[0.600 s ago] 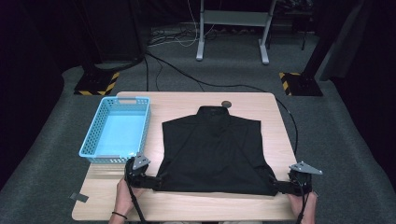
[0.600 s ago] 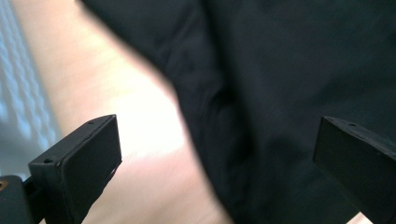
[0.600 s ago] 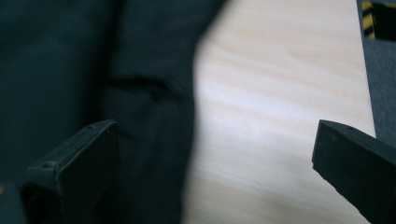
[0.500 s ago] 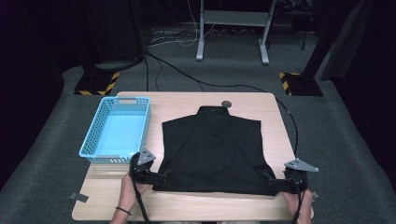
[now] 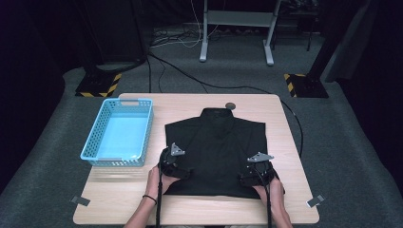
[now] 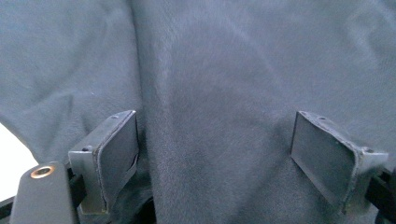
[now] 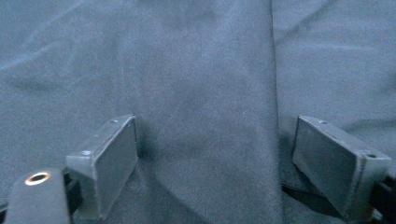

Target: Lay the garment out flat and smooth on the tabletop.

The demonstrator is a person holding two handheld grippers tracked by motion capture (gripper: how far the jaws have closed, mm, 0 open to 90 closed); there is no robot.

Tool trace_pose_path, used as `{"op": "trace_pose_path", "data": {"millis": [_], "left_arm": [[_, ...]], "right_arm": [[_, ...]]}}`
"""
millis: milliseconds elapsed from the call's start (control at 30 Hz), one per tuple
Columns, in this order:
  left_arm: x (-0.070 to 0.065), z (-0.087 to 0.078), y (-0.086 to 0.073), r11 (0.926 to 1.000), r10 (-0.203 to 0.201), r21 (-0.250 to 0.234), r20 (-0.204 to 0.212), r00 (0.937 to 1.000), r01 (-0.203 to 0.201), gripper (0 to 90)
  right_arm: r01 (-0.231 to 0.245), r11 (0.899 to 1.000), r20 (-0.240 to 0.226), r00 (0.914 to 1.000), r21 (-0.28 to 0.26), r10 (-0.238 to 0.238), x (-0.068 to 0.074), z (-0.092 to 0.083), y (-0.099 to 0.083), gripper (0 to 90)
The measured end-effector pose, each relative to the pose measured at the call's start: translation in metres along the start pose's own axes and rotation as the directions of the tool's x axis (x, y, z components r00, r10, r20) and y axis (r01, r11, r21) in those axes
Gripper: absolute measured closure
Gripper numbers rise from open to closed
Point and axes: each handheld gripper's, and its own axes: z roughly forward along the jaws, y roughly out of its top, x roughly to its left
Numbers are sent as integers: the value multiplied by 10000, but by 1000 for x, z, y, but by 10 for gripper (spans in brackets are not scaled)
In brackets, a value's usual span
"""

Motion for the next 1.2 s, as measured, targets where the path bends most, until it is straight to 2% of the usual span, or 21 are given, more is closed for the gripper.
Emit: {"op": "trace_pose_path", "data": {"millis": [100,167,200,367,700,833,900,967,1000,1033,1133,1200], "left_arm": [[-2,1,-2,9999,142,-80,-226,9996,-143,153],[-4,3,-8,9976,44,-682,-433,9991,-74,150],[-4,3,-8,9976,44,-682,-433,9991,-74,151],[-3,4,-8,9971,-136,-751,-621,9980,89,151],[10,13,3,9961,-264,-858,-750,9968,200,185],[15,14,6,9955,-330,-914,-724,9968,263,224],[15,11,8,9966,-432,-727,-726,9964,379,269],[10,7,9,9975,-489,-557,-821,9954,445,387],[10,7,9,9975,-489,-557,-821,9954,445,426],[7,6,9,9979,-455,-502,-854,9953,413,426],[2,0,12,9988,-327,-398,-855,9958,294,618],[0,-7,13,9980,-374,-533,-729,9966,336,735]], "right_arm": [[-336,9990,-249,9991,-302,328,-5,2,-4,130],[-367,9966,-250,9991,-739,349,-6,3,-9,130],[-408,9954,-232,9990,-861,390,-6,3,-10,135],[-532,9937,-83,9986,-988,527,-6,5,-9,141],[-641,9916,5,9979,-1123,646,-13,13,0,190],[-499,9912,-173,9987,-1224,482,-12,13,2,295],[-588,9914,-298,9980,-1171,557,-12,11,3,402],[-670,9927,-231,9976,-1001,650,-10,8,7,496],[-670,9927,-231,9976,-1001,650,-10,8,7,496],[-675,9939,-142,9977,-867,665,-7,7,9,543],[-694,9951,-80,9976,-700,690,-4,4,15,740],[-710,9940,-141,9974,-827,700,-5,2,15,819]]}}
